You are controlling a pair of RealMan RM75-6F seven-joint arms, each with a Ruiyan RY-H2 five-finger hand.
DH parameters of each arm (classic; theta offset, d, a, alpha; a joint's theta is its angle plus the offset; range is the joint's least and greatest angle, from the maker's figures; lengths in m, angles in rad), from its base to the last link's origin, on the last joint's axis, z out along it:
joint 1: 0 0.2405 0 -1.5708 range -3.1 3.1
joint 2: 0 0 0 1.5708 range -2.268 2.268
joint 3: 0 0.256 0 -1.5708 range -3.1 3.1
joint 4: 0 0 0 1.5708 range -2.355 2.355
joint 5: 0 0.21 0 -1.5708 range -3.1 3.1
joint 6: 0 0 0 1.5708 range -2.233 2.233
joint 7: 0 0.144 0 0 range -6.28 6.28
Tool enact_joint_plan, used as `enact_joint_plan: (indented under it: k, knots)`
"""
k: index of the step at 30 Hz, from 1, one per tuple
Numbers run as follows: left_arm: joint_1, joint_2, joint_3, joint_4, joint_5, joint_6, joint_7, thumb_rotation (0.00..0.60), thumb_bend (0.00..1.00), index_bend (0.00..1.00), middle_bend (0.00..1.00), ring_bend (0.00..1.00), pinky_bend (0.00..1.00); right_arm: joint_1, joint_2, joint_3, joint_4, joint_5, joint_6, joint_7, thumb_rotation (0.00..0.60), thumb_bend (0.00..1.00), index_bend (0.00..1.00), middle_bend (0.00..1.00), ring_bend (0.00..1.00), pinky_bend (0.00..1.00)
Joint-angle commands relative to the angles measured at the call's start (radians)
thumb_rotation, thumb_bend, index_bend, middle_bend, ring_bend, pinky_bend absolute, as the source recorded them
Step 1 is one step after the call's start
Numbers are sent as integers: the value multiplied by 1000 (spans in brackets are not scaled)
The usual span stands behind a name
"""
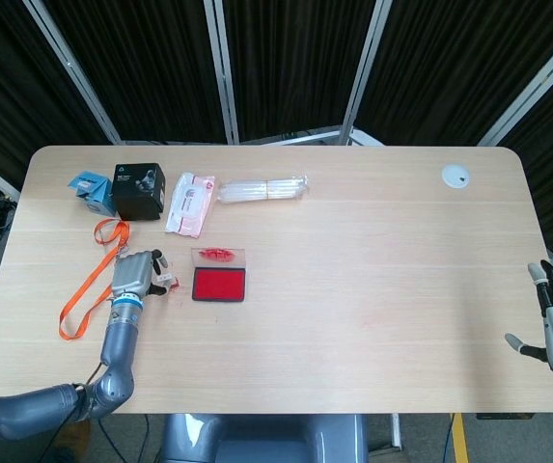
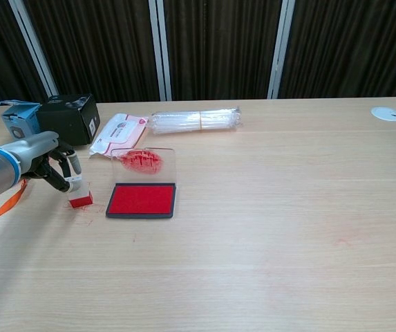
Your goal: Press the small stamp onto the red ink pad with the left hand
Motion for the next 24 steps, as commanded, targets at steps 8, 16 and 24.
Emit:
enact_joint_plan:
  k: [8, 16, 24]
  knots:
    - [-4, 9, 2, -20, -11, 4, 12, 600, 309, 433, 475, 888, 966, 0, 3, 1, -1, 6, -2, 4, 600, 0, 0, 0, 0, 0]
    - [-11, 2, 4, -17, -19, 10, 22, 600, 328, 474, 495, 885, 966, 2, 3, 2, 1, 12, -6, 5, 600, 0, 0, 0, 0, 0]
    - [-12, 0, 6, -15, -26, 7, 21, 600, 377, 535, 522, 885, 967, 3, 3, 2, 2, 16, -10, 7, 600, 0, 0, 0, 0, 0]
